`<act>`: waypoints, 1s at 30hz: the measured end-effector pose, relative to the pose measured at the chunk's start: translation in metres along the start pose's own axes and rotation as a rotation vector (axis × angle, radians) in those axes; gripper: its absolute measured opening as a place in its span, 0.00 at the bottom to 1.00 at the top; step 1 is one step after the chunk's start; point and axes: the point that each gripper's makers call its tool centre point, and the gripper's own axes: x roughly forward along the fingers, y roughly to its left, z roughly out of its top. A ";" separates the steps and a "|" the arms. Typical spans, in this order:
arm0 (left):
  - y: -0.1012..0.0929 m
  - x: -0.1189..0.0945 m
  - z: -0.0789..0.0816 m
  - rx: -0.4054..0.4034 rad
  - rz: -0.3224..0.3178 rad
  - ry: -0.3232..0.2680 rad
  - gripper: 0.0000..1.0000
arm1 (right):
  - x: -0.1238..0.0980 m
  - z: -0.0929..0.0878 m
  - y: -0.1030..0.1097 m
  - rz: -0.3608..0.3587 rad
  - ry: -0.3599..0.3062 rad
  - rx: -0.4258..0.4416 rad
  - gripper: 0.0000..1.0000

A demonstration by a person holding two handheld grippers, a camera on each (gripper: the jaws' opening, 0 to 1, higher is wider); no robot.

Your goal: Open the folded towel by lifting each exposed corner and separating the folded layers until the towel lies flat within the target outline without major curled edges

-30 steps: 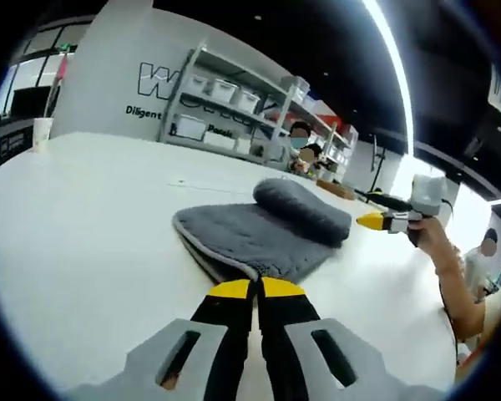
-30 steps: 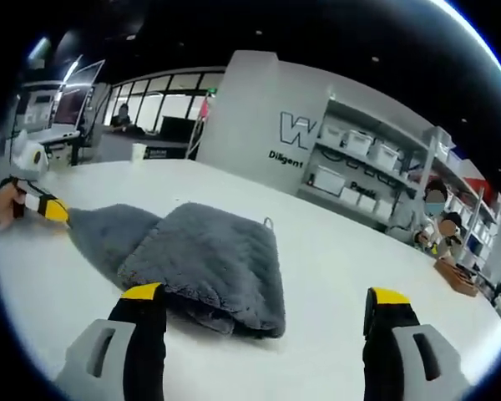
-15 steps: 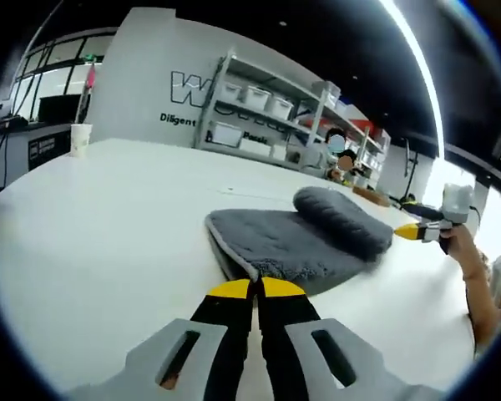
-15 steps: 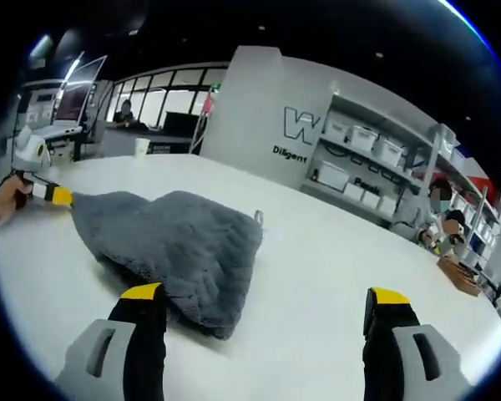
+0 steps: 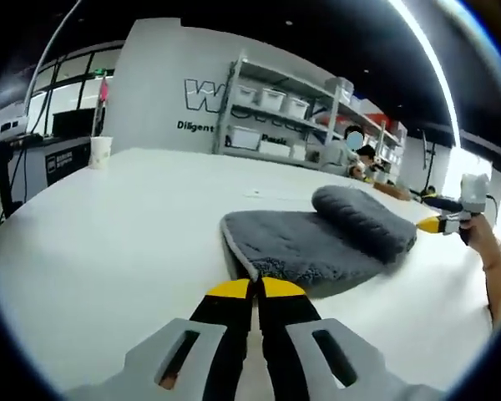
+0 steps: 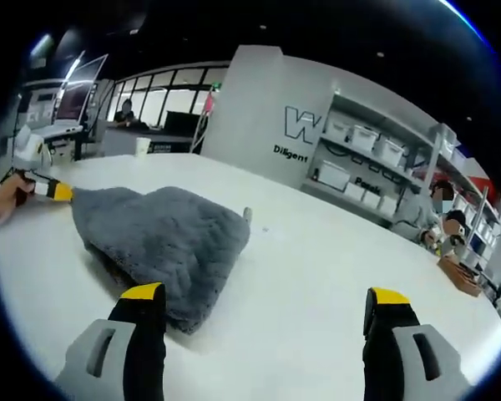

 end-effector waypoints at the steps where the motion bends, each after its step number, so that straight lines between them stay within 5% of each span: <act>1: -0.001 -0.001 0.001 0.006 -0.004 -0.009 0.02 | 0.000 0.001 0.000 0.000 -0.001 -0.002 0.99; 6: 0.000 -0.006 0.011 0.062 -0.006 -0.046 0.11 | -0.002 0.003 -0.001 0.001 -0.010 0.004 0.99; 10: 0.003 -0.017 0.039 0.102 0.005 -0.172 0.18 | -0.002 0.003 -0.001 0.001 -0.008 0.002 0.99; 22: -0.010 -0.023 0.069 0.047 -0.094 -0.322 0.60 | -0.001 0.001 -0.001 -0.002 -0.001 -0.001 0.99; 26: -0.015 -0.027 0.084 0.131 -0.074 -0.400 0.85 | -0.001 0.001 -0.001 -0.002 0.000 -0.002 0.99; 30: -0.032 -0.034 0.095 0.291 -0.062 -0.453 0.94 | -0.001 0.001 0.002 0.004 0.003 -0.008 0.99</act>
